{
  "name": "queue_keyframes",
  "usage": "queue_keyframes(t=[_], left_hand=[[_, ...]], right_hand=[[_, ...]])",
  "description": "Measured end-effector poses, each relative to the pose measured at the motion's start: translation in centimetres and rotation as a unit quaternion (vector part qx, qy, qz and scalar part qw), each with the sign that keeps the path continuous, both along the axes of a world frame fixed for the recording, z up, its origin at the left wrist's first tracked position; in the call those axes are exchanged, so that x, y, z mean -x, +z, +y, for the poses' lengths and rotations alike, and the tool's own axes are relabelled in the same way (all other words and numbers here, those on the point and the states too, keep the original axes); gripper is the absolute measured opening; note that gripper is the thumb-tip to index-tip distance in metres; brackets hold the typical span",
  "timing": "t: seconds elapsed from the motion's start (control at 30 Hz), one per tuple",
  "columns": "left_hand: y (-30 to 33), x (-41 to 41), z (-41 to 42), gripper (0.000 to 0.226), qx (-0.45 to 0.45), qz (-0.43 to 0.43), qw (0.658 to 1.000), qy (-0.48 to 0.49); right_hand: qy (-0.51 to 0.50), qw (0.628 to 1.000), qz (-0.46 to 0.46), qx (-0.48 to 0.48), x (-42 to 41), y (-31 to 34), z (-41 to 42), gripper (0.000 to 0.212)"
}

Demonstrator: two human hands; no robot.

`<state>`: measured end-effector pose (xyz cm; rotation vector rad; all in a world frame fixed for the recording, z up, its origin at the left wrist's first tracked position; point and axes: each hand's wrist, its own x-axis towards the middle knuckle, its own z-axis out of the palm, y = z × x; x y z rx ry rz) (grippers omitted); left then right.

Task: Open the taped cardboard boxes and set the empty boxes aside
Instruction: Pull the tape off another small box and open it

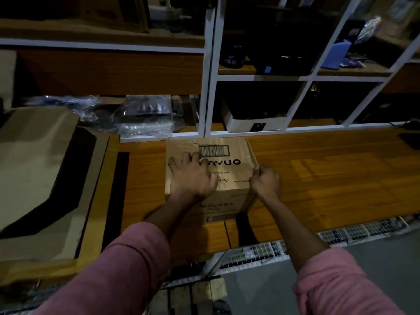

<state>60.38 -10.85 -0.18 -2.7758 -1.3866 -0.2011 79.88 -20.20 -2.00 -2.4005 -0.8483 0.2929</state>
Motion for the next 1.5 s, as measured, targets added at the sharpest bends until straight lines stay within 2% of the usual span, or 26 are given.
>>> queue_keyframes(t=[0.17,0.3,0.5,0.57,0.67,0.77,0.87,0.93,0.97,1.03,1.1,1.17,1.27,1.33,1.4,1.5], left_hand=[[0.0,-1.0,0.2,0.067,0.015,-0.001,1.000,0.003],[-0.4,-1.4,0.5,0.067,0.032,0.003,0.999,0.010],[0.5,-3.6,0.5,0.067,0.052,0.007,0.999,0.012],[0.9,-3.7,0.2,0.065,0.059,0.002,0.998,0.009],[1.8,-3.4,0.1,0.056,0.042,-0.011,0.999,0.014],[4.6,-3.8,-0.2,0.051,-0.026,-0.042,0.999,-0.001],[7.8,-4.1,-1.9,0.037,-0.060,-0.093,0.992,-0.066],[9.7,-4.1,-3.2,0.029,-0.052,-0.095,0.991,-0.081],[10.2,-4.1,-3.8,0.029,-0.036,-0.079,0.993,-0.084],[10.0,-4.1,-4.5,0.035,0.057,-0.054,0.994,-0.079],[9.1,-4.1,-4.7,0.038,0.175,-0.047,0.980,-0.081],[8.1,-3.3,-5.3,0.038,0.208,-0.011,0.974,-0.088],[5.3,-1.2,-6.3,0.043,0.131,0.083,0.982,-0.109],[3.3,-0.4,-6.8,0.048,0.062,0.090,0.988,-0.109],[1.8,-0.4,-6.8,0.055,0.028,0.087,0.990,-0.106],[1.1,-0.8,-6.7,0.059,0.003,0.087,0.991,-0.099]], right_hand=[[-0.016,1.000,-0.012,0.013,-1.2,-0.5,0.8,0.027],[0.015,1.000,-0.015,0.012,-1.7,-0.6,1.4,0.028],[0.023,0.998,-0.033,-0.042,-3.2,-0.8,0.9,0.031],[0.070,0.990,-0.103,-0.062,-3.4,-0.7,0.3,0.027],[0.143,0.962,-0.208,-0.102,-2.9,0.2,0.3,0.038],[0.197,0.940,-0.234,-0.147,-2.1,3.7,0.8,0.047],[0.266,0.918,-0.241,-0.168,-1.5,7.7,0.6,0.040],[0.320,0.924,-0.167,-0.129,-0.7,10.2,0.6,0.035],[0.341,0.930,-0.118,-0.075,-0.4,11.3,0.8,0.037],[0.366,0.928,-0.039,0.063,0.2,12.4,1.1,0.035],[0.376,0.909,0.009,0.182,0.6,12.1,0.9,0.026],[0.384,0.890,0.035,0.244,1.1,11.2,0.3,0.025],[0.388,0.884,0.085,0.245,2.0,9.4,-1.0,0.022],[0.386,0.894,0.079,0.213,2.2,7.7,-2.0,0.033],[0.383,0.907,0.014,0.177,2.2,6.1,-2.7,0.044],[0.365,0.918,-0.074,0.136,2.3,4.8,-2.9,0.038]])
